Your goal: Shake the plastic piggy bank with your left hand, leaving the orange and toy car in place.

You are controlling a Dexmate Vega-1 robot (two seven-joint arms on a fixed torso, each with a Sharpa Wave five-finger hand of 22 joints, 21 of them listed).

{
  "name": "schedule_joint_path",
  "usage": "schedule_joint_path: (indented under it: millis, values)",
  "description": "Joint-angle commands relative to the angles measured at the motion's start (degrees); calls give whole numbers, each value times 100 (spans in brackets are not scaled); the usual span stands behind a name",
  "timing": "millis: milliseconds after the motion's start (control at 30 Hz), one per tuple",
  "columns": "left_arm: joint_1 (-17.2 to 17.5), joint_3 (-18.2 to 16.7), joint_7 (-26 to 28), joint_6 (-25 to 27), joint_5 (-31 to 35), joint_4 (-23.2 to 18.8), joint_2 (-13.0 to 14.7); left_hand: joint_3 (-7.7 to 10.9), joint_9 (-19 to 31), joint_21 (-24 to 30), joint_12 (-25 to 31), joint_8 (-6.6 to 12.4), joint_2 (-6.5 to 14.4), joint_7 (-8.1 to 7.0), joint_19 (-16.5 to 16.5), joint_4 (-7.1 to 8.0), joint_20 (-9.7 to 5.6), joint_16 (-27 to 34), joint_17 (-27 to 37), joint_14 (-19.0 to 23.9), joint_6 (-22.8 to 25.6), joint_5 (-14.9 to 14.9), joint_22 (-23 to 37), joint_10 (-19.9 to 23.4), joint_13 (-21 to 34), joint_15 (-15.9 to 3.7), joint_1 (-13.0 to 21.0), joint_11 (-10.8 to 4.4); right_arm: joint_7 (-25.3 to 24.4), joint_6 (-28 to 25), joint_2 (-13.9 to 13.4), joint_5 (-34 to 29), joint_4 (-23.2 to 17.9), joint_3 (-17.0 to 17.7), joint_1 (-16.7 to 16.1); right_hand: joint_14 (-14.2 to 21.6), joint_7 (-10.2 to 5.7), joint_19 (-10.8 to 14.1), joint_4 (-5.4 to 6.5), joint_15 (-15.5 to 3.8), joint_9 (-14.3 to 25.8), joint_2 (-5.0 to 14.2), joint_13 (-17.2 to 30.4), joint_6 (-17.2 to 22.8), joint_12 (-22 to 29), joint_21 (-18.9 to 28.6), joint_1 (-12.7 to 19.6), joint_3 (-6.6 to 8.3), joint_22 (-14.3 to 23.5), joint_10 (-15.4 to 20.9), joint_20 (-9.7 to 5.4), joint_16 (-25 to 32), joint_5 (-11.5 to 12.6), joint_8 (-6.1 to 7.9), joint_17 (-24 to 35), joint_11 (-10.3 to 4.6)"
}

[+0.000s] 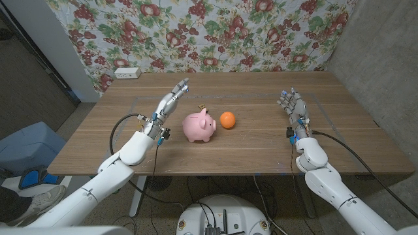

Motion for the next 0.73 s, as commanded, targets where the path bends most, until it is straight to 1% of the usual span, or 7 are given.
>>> schedule_joint_path:
  millis: [33, 100, 133, 333, 567, 733]
  values:
    - [-289, 149, -948, -424, -1588, 663, -488, 241, 10, -27, -24, -23, 669, 78, 65, 53, -218, -19, 9, 12, -15, 58, 11, 6, 14, 9, 111, 49, 304, 56, -146, 45, 60, -39, 84, -138, 37, -46, -56, -75, 9, -62, -19, -83, -40, -24, 58, -20, -2, -94, -148, -82, -19, -42, -48, -53]
    - [-332, 163, -1131, -411, -1851, 740, -544, 339, 10, -40, -38, -34, 665, 94, 82, 72, -235, -24, 9, 10, -26, 69, 10, -10, 15, 6, 133, 75, 320, 70, -152, 34, 73, -44, 95, -218, 32, -113, -69, -97, 5, -88, -37, -116, -47, -52, 39, -40, -9, -135, -212, -125, -26, -47, -80, -58]
    - [-361, 167, -1220, -415, -1972, 793, -580, 352, 10, -42, -40, -36, 664, 93, 83, 74, -240, -25, 9, 9, -30, 71, 10, -12, 15, 6, 136, 76, 332, 60, -162, 39, 70, -46, 100, -256, 33, -131, -77, -120, 2, -99, -48, -124, -56, -59, 30, -49, -13, -169, -227, -144, -29, -47, -98, -88]
    - [-488, 157, -1533, -386, -2397, 976, -724, 469, 11, -62, -55, -53, 643, 85, 100, 96, -274, -38, 9, -11, -62, 81, 10, -31, 16, -15, 157, 63, 329, 97, -136, 43, 77, -46, 132, -298, 36, -165, -82, -130, -1, -121, -66, -131, -63, -72, 4, -70, -19, -215, -249, -164, -36, -43, -129, -99]
    - [-559, 105, -1520, -313, -2632, 1161, -935, 574, 11, -88, -74, -64, 608, 84, 108, 103, -285, -49, 9, -32, -92, 83, 10, -66, 17, -19, 171, 40, 245, 216, -101, -51, 92, -19, 114, -315, 31, -174, -76, -141, -4, -144, -83, -138, -54, -74, -39, -97, -23, -216, -255, -173, -46, -41, -156, -100]
    - [-568, 80, -1384, -188, -2732, 1274, -1084, 619, 11, -95, -78, -66, 585, 78, 126, 95, -273, -54, 6, -42, -102, 79, 9, -75, 17, -22, 180, 25, 321, 270, -18, 24, 322, -39, 213, -321, 29, -177, -80, -157, -6, -155, -96, -108, -51, -74, -56, -110, -26, -225, -279, -175, -50, -26, -179, -115]
